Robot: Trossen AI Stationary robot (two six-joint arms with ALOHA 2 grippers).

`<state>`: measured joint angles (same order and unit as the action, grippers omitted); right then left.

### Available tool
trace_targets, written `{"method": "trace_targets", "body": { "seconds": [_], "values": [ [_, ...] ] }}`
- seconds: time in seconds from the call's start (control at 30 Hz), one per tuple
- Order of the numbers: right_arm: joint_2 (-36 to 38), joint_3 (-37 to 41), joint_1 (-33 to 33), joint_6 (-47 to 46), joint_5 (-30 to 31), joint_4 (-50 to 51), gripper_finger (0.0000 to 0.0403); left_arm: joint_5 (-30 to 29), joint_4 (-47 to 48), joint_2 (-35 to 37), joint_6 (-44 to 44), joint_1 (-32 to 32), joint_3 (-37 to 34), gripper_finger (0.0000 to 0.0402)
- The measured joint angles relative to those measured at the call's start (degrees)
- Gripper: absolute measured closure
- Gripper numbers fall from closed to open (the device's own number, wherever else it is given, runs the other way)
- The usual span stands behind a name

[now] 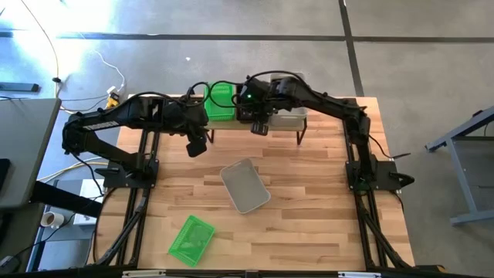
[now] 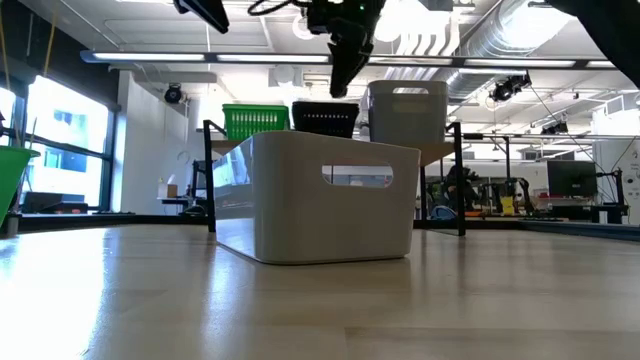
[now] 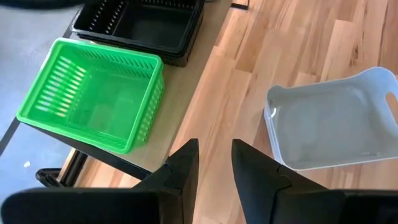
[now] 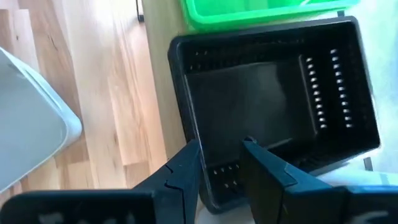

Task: Stack baskets on shelf by color
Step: Stack the black bin on top of the black bins on the shelf, then stack the green bin on top of the green bins on the shelf

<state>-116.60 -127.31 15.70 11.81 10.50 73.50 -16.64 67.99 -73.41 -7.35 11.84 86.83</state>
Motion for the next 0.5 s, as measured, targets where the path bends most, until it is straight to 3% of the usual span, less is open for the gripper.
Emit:
{"method": "trace_targets", "body": {
  "seconds": [0.5],
  "values": [
    [-0.32,-4.91,-2.41,-1.5,0.13,5.31,0.0304,1.27,1.35,0.0,-3.5,-2.0,0.0,0.0316]
  ]
}}
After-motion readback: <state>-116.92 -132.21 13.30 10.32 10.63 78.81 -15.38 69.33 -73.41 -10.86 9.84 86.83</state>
